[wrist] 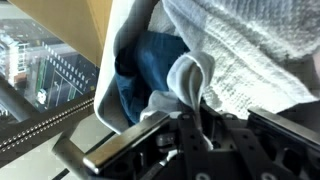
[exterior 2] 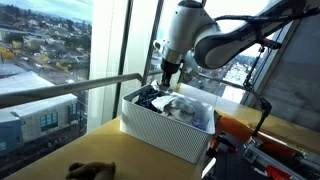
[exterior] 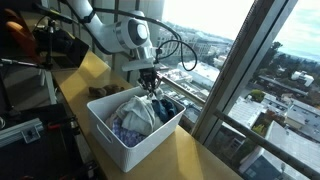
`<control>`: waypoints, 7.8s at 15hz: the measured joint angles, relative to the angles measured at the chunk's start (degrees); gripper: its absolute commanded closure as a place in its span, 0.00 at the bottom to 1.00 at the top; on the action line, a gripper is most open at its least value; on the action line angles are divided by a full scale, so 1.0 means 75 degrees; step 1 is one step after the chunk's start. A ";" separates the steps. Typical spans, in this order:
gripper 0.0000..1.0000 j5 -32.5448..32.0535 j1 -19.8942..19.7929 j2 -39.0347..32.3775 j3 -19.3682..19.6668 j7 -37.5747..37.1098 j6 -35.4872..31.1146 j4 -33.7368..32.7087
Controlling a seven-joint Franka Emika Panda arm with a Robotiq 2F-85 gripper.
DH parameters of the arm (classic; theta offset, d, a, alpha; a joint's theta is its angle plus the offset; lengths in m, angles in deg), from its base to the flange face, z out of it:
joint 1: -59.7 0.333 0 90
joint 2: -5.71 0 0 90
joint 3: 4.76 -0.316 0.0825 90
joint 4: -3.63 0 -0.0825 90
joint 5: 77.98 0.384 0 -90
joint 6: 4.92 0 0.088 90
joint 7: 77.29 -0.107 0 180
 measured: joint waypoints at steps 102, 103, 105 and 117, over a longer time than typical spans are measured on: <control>0.00 0.5098 -0.1232 0.0801 -0.0289 0.2109 -0.0088 0.0428; 0.00 0.5099 -0.1232 0.0802 -0.0289 0.2109 -0.0088 0.0431; 0.00 0.5099 -0.1231 0.0805 -0.0289 0.2109 -0.0088 0.0438; 0.00 0.5099 -0.1231 0.0836 -0.0289 0.2109 -0.0089 0.0468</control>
